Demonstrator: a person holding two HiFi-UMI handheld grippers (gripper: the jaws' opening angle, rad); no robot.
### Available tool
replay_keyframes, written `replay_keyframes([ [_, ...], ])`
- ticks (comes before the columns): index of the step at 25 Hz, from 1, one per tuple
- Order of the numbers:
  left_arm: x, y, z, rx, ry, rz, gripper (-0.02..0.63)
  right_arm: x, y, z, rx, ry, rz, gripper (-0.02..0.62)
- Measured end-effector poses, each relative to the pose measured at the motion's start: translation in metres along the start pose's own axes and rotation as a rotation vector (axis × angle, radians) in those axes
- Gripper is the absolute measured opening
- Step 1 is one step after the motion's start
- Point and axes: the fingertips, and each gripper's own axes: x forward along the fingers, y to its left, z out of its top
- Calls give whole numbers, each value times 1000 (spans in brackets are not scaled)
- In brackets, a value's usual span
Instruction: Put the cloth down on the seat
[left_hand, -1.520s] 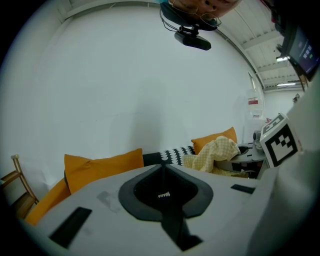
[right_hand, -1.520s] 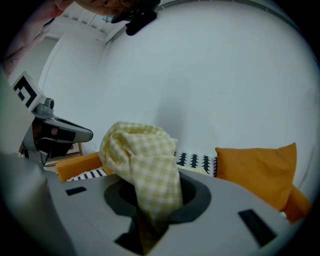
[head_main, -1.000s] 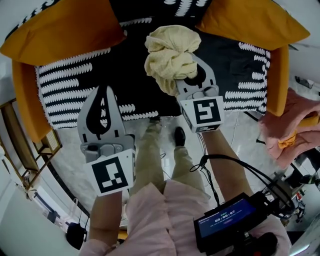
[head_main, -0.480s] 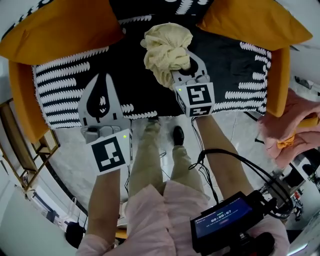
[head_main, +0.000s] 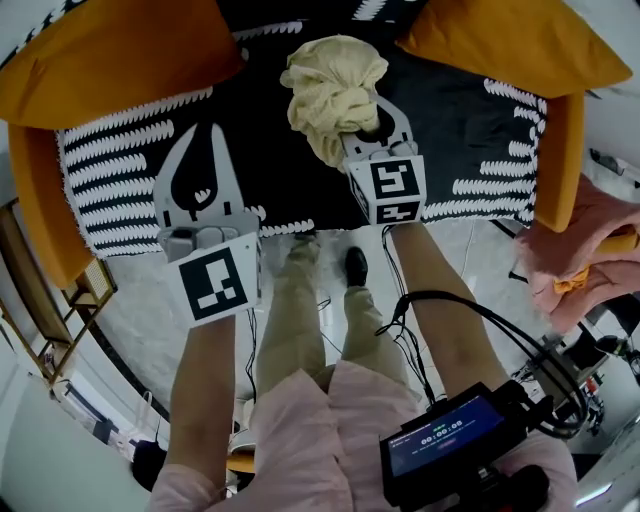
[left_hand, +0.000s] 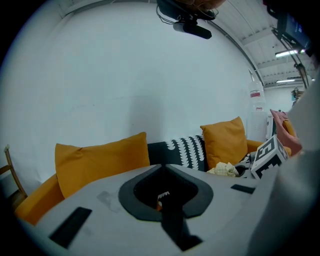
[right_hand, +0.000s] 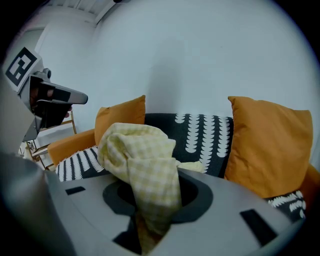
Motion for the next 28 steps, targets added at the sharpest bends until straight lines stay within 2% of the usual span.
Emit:
replay_keyframes([
  [4, 0, 1, -1, 0, 11, 0, 25, 6, 2, 2, -15, 22, 15, 145],
  [9, -3, 4, -1, -7, 17, 7, 25, 11, 11, -4, -57, 87, 69, 204],
  [18, -7, -7, -3, -1, 15, 6, 25, 4, 22, -33, -94, 186, 111, 207],
  [28, -25, -20, 11, 11, 6, -1, 25, -21, 30, -57, -146, 330, 167, 261],
])
